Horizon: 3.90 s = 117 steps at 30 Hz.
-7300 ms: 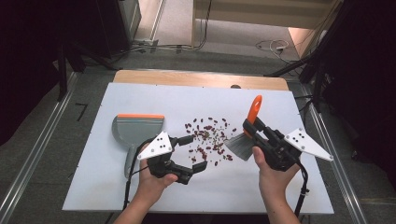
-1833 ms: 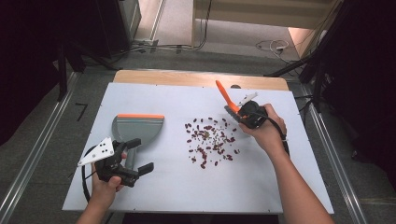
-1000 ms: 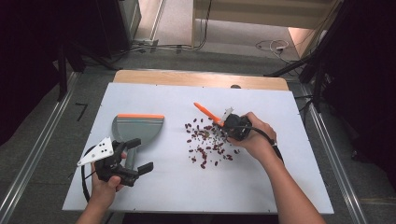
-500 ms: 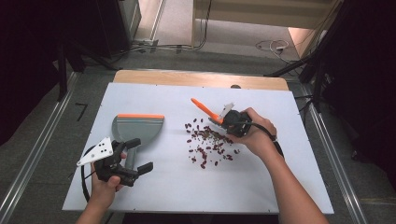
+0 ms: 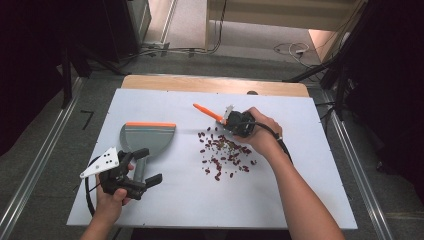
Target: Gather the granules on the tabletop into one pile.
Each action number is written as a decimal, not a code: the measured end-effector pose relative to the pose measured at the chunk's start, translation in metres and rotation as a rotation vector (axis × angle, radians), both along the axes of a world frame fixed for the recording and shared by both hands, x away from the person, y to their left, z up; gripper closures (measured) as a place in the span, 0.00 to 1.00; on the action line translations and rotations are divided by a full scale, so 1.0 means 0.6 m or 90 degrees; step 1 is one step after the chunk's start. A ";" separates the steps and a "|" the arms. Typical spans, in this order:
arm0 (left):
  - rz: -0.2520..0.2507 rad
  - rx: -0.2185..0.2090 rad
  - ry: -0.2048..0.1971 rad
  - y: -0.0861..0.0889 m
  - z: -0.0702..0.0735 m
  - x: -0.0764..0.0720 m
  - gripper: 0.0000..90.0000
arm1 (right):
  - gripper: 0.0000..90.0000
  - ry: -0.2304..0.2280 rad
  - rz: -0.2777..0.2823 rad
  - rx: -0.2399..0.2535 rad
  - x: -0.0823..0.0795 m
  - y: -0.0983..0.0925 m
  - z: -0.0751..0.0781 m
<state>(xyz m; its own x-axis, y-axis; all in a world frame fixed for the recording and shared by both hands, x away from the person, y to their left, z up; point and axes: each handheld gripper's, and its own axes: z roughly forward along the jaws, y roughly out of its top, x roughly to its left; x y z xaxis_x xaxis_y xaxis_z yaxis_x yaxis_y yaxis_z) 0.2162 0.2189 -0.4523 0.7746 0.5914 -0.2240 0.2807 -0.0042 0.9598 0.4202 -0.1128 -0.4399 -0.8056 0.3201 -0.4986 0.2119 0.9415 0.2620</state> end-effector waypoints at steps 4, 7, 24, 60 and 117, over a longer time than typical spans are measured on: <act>-0.001 0.001 0.001 -0.001 0.000 0.001 0.02 | 0.77 0.012 0.011 -0.006 -0.012 -0.002 0.001; -0.002 0.001 0.001 -0.003 0.000 0.000 0.02 | 0.76 0.020 0.026 -0.010 -0.027 -0.005 0.002; 0.003 0.000 0.000 0.000 0.001 0.001 0.02 | 0.76 0.024 0.060 0.013 -0.057 -0.009 0.021; 0.002 0.000 0.002 0.000 0.000 0.001 0.02 | 0.76 0.034 0.164 -0.031 -0.092 0.032 0.008; -0.002 0.007 0.008 -0.008 -0.004 0.003 0.02 | 0.76 0.082 -0.150 0.037 -0.089 -0.107 0.034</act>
